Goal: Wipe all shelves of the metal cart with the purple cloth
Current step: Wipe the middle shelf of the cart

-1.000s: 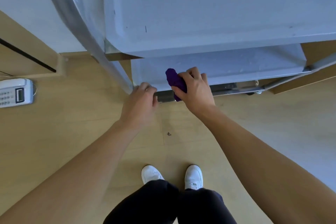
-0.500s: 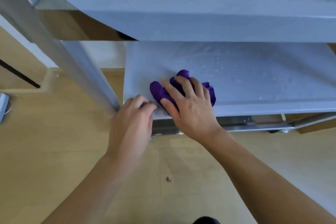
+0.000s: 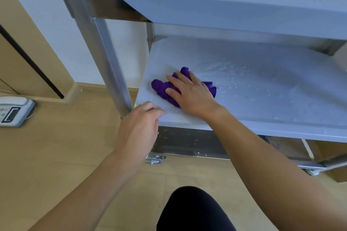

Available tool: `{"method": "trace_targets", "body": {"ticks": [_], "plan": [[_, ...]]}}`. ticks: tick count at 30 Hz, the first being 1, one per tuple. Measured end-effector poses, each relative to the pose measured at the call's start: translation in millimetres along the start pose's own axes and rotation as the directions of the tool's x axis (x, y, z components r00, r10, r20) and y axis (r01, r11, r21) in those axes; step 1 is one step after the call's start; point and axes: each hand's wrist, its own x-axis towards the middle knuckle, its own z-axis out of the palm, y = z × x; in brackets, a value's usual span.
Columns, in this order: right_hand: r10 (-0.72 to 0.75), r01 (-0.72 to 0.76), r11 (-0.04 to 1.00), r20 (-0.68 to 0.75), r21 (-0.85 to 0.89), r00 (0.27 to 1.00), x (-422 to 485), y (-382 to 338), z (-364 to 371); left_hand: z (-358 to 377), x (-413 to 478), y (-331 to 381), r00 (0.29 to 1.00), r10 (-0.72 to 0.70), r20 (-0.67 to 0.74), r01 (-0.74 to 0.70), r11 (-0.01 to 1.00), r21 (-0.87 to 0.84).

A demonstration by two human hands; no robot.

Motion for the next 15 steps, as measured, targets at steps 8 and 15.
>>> {"method": "trace_targets", "body": {"ticks": [8, 15], "plan": [[-0.128, 0.131, 0.989, -0.039, 0.07, 0.991, -17, 3, -9, -9, -6, 12, 0.996, -0.015, 0.087, 0.012, 0.999, 0.035], [-0.172, 0.174, 0.985, -0.102, 0.013, 0.98, -38, -1, -1, -14, -1, 14, 0.989, -0.006, 0.149, -0.007, 0.996, 0.086]]}}
